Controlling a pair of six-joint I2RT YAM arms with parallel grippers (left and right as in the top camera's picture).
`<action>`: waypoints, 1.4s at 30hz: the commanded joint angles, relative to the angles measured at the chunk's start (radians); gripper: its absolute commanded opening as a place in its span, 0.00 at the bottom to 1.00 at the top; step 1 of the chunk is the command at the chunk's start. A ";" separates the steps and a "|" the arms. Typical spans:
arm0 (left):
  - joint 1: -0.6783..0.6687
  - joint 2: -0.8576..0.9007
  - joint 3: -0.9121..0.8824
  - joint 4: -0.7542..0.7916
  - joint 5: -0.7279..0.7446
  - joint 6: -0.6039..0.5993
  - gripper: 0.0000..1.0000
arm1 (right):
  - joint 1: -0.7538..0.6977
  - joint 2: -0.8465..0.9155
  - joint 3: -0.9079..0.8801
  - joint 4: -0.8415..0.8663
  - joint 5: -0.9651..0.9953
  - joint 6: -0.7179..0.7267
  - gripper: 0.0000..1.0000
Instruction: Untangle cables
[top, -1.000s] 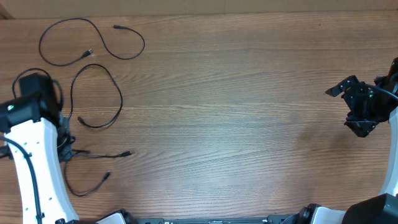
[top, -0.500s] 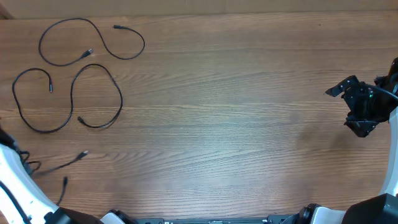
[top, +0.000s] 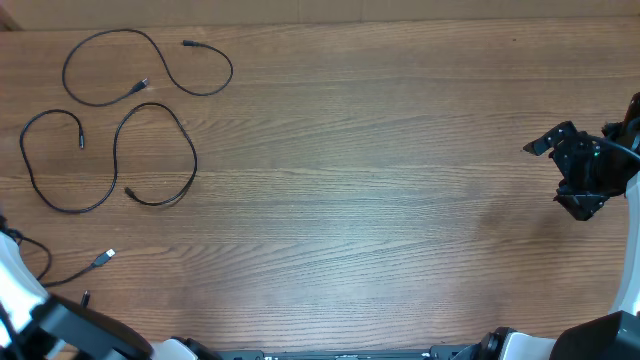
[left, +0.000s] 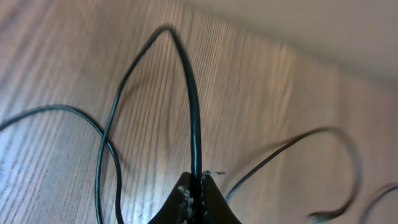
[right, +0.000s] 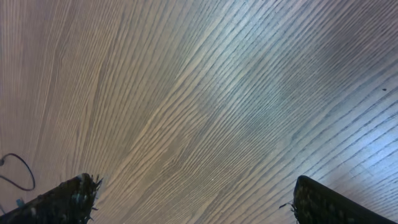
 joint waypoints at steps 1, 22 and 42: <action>0.004 0.103 -0.007 -0.009 0.095 0.141 0.04 | -0.001 -0.007 0.018 0.002 0.003 -0.004 1.00; 0.007 0.171 0.005 -0.042 0.290 0.271 0.38 | -0.001 -0.007 0.018 0.002 0.003 -0.004 1.00; 0.071 0.135 0.004 -0.351 -0.057 0.100 0.96 | -0.001 -0.007 0.018 0.002 0.003 -0.004 1.00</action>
